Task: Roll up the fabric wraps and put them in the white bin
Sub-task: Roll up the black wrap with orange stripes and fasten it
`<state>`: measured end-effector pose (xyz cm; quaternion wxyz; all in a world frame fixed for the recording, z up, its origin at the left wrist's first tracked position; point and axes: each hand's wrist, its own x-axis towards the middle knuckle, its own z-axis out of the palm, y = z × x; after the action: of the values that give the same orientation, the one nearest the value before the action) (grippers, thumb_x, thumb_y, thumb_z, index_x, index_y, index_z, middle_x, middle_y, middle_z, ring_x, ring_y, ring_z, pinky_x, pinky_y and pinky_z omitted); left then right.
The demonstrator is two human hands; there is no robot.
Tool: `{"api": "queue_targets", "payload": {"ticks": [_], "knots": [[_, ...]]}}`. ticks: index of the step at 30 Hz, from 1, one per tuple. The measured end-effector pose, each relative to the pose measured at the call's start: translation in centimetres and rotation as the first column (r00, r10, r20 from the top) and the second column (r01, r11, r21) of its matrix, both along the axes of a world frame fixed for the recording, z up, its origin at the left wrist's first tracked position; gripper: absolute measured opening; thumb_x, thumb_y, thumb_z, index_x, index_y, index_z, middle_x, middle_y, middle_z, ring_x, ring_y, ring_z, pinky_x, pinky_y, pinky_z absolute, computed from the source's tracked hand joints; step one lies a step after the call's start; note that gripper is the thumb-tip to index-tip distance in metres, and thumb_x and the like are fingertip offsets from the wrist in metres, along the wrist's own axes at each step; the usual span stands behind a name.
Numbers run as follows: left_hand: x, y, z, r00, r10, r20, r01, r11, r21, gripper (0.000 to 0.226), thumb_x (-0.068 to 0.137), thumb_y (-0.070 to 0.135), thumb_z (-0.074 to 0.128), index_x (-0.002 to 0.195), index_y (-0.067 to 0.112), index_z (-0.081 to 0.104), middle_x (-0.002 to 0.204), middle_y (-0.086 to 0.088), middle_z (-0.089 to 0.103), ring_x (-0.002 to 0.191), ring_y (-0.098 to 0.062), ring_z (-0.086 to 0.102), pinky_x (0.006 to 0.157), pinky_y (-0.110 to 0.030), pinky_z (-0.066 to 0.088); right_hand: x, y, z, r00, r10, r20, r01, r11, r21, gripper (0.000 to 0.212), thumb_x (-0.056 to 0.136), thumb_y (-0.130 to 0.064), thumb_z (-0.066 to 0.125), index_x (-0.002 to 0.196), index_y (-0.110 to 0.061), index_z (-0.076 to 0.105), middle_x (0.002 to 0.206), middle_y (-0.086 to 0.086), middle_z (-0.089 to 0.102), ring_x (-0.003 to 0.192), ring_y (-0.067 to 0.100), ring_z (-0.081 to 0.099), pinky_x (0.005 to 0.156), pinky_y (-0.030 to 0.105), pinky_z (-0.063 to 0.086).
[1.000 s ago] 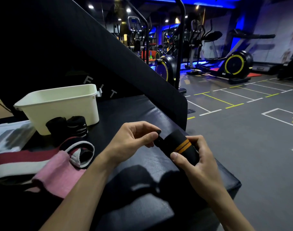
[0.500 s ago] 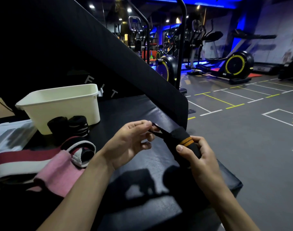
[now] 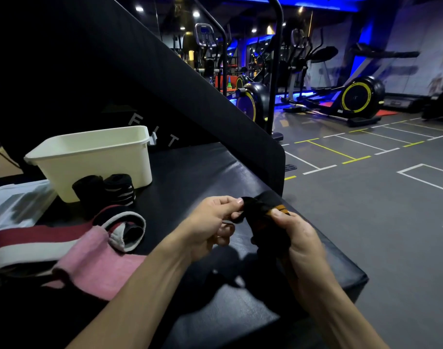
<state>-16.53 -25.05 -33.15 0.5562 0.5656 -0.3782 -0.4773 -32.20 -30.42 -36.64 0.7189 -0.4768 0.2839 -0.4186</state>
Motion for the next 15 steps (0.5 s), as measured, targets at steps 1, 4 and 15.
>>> {"api": "queue_targets", "payload": {"ticks": [1, 4, 15], "knots": [[0.0, -0.1, -0.1, 1.0, 0.018, -0.005, -0.018, 1.0, 0.004, 0.032, 0.106, 0.024, 0.054, 0.074, 0.018, 0.051, 0.063, 0.006, 0.048, 0.04, -0.004, 0.027, 0.036, -0.014, 0.022, 0.0, 0.1, 0.1, 0.999, 0.034, 0.008, -0.034, 0.999, 0.028, 0.05, 0.074, -0.035, 0.072, 0.111, -0.002, 0.065, 0.082, 0.02, 0.069, 0.065, 0.029, 0.066, 0.052, 0.031, 0.045], [-0.2, -0.1, -0.3, 0.998, 0.06, 0.008, -0.06, 0.998, 0.015, 0.03, 0.105, 0.025, 0.055, 0.077, 0.019, 0.05, 0.062, 0.005, 0.051, 0.041, -0.005, 0.03, 0.036, -0.015, 0.024, -0.1, 0.5, 0.6, 0.993, 0.106, 0.042, -0.11, 0.991, 0.082, 0.046, 0.074, -0.04, 0.066, 0.103, -0.005, 0.073, 0.079, 0.024, 0.068, 0.061, 0.025, 0.063, 0.053, 0.032, 0.043], [-0.9, -0.4, -1.0, 0.993, 0.018, 0.114, -0.011, 0.998, -0.056, 0.02, 0.105, 0.019, 0.054, 0.085, 0.019, 0.058, 0.075, -0.003, 0.063, 0.063, -0.018, 0.056, 0.042, -0.02, 0.035, -0.7, 0.1, 1.2, 0.821, 0.349, 0.453, -0.49, 0.836, 0.246, 0.049, 0.081, -0.043, 0.063, 0.102, -0.002, 0.077, 0.095, 0.018, 0.069, 0.066, 0.022, 0.062, 0.06, 0.028, 0.057]]}}
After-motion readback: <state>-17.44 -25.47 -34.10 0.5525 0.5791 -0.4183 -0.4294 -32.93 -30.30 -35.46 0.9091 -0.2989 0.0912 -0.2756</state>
